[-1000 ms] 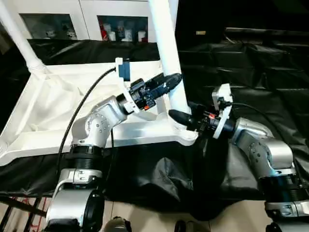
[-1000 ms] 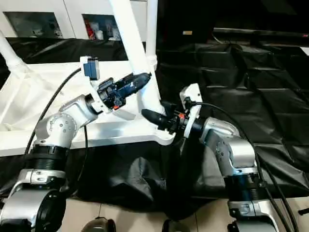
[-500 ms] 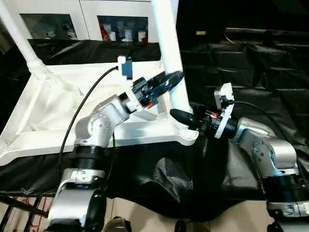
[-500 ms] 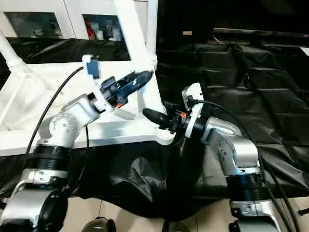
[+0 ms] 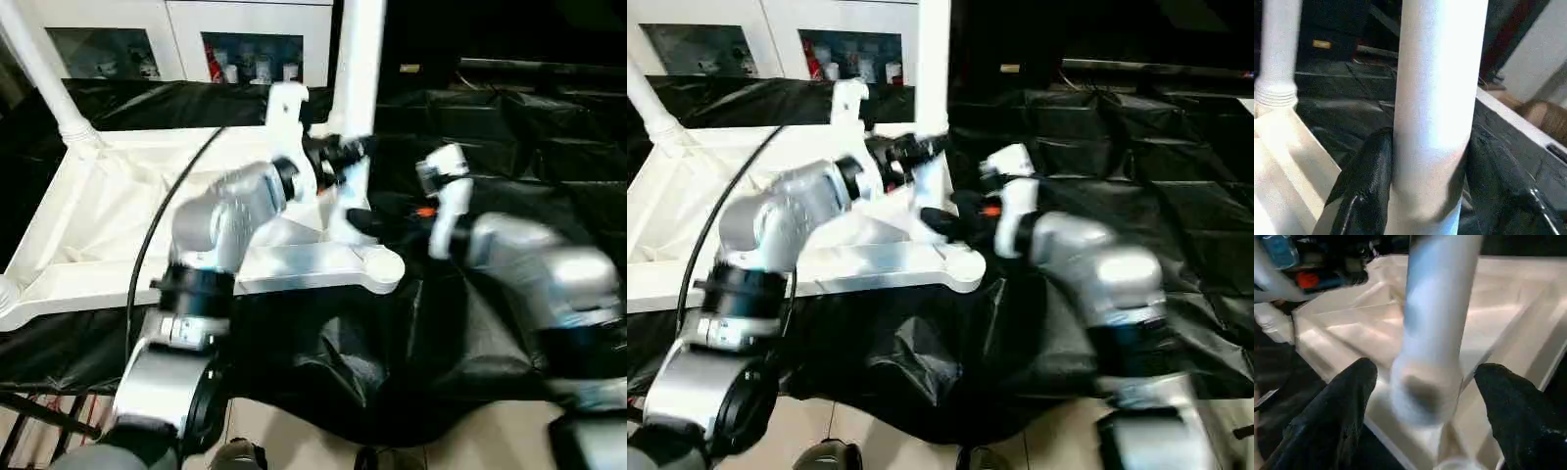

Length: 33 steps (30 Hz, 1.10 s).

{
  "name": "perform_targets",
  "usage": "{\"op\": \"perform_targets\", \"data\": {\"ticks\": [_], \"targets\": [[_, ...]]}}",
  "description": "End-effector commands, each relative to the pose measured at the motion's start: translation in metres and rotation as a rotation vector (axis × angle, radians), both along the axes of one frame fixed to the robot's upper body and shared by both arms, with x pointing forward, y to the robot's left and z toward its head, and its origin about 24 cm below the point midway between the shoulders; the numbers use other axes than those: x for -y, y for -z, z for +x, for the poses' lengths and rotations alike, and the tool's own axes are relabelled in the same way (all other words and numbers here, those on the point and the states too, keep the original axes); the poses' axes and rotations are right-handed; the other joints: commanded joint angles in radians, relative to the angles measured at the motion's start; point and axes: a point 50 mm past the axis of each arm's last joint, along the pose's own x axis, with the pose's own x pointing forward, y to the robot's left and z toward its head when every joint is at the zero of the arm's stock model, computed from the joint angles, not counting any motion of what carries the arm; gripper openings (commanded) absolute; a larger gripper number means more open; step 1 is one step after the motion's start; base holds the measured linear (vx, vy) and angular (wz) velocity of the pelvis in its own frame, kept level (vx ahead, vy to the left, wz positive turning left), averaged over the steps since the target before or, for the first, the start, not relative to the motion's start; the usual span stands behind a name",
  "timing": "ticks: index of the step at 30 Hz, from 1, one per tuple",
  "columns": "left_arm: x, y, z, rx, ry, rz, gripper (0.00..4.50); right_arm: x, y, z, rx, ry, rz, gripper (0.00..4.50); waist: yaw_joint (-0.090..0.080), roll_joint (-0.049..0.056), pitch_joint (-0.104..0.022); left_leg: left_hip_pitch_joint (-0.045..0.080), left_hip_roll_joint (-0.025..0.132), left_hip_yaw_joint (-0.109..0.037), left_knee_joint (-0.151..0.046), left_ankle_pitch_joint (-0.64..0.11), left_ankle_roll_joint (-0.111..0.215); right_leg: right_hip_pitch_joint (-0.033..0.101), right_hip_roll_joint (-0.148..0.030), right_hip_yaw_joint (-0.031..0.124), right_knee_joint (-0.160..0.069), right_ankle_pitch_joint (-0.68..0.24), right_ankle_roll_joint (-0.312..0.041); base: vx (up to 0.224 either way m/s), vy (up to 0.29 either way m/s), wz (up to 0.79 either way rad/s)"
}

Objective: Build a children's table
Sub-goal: Insert table leg to table base

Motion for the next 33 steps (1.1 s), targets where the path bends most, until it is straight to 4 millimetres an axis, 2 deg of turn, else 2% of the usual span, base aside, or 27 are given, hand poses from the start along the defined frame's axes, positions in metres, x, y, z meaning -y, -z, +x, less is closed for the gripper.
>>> {"op": "perform_targets", "data": {"ticks": [1, 7, 11, 18, 23, 26, 27, 30, 31, 32, 33], "targets": [[0.001, -0.004, 0.002, -0.025, -0.012, -0.027, 1.95, 0.010, -0.011, 0.000, -0.047, -0.004, 0.044, 3.67, 0.005, -0.016, -0.116, 0.009, 0.013, -0.011, -0.054, -0.047, 0.082, 0.089, -0.041, 0.045, -0.059, -0.139, -0.204, 0.000, 0.000, 0.00], [0.000, -0.002, 0.000, -0.053, -0.016, -0.037, 1.95, 0.030, -0.022, 0.003, -0.095, 0.046, 0.104, 3.67, 0.010, -0.020, -0.120, 0.009, 0.012, -0.008, -0.049, -0.040, 0.086, 0.085, -0.043, 0.043, -0.062, -0.159, -0.204, 0.000, 0.000, 0.00], [0.001, -0.002, 0.000, -0.059, -0.013, -0.037, 1.95, 0.030, -0.023, 0.002, -0.093, 0.040, 0.081, 3.67, 0.010, -0.022, -0.121, 0.006, 0.013, -0.009, -0.049, -0.038, 0.082, 0.086, -0.043, 0.041, -0.061, -0.161, -0.198, 0.000, 0.000, 0.00], [0.009, -0.006, -0.005, -0.050, 0.021, -0.036, 1.95, 0.001, -0.012, 0.005, -0.074, -0.001, -0.001, 3.67, 0.011, -0.017, -0.125, 0.009, 0.017, -0.010, -0.048, -0.050, 0.064, 0.083, -0.047, 0.040, -0.063, -0.186, -0.194, 0.000, 0.000, 0.00], [0.019, -0.009, -0.012, -0.041, 0.066, -0.053, 1.95, -0.027, 0.002, 0.015, -0.053, 0.023, -0.043, 3.67, 0.008, -0.021, -0.124, 0.008, 0.018, -0.010, -0.050, -0.057, 0.047, 0.080, -0.047, 0.041, -0.062, -0.193, -0.193, 0.000, 0.000, 0.00], [0.019, -0.009, -0.013, -0.031, 0.072, -0.037, 1.95, -0.029, 0.003, 0.020, -0.046, 0.068, -0.033, 3.67, 0.010, -0.017, -0.123, 0.010, 0.018, -0.009, -0.051, -0.063, 0.039, 0.079, -0.049, 0.043, -0.063, -0.201, -0.189, 0.000, 0.000, 0.00], [0.019, -0.009, -0.013, -0.030, 0.072, -0.034, 1.95, -0.029, 0.002, 0.023, -0.042, 0.081, -0.018, 3.67, 0.009, -0.021, -0.124, 0.010, 0.018, -0.009, -0.051, -0.057, 0.039, 0.079, -0.047, 0.043, -0.062, -0.191, -0.186, 0.000, 0.000, 0.00], [0.017, -0.008, -0.013, -0.028, 0.066, -0.023, 1.95, -0.029, -0.001, 0.025, -0.034, 0.099, -0.003, 3.31, 0.012, -0.018, -0.125, 0.010, 0.018, -0.009, -0.051, -0.049, 0.039, 0.080, -0.046, 0.043, -0.058, -0.171, -0.185, 0.000, 0.000, 0.00], [0.016, -0.008, -0.013, -0.028, 0.064, -0.024, 1.95, -0.029, -0.001, 0.025, -0.032, 0.094, -0.001, 3.31, 0.012, -0.018, -0.125, 0.010, 0.018, -0.009, -0.051, -0.046, 0.040, 0.081, -0.046, 0.043, -0.057, -0.166, -0.185, 0.000, 0.000, 0.00], [0.015, -0.008, -0.013, -0.028, 0.059, -0.023, 1.95, -0.030, -0.002, 0.025, -0.025, 0.088, 0.003, 3.07, 0.012, -0.018, -0.126, 0.009, 0.017, -0.009, -0.050, -0.040, 0.042, 0.082, -0.045, 0.044, -0.055, -0.156, -0.184, 0.000, 0.000, 0.00], [0.015, -0.008, -0.013, -0.028, 0.059, -0.023, 1.95, -0.030, -0.002, 0.025, -0.025, 0.088, 0.003, 3.07, 0.013, -0.017, -0.125, 0.009, 0.017, -0.009, -0.051, -0.042, 0.044, 0.081, -0.046, 0.044, -0.056, -0.154, -0.184, 0.000, 0.000, 0.00]]}}
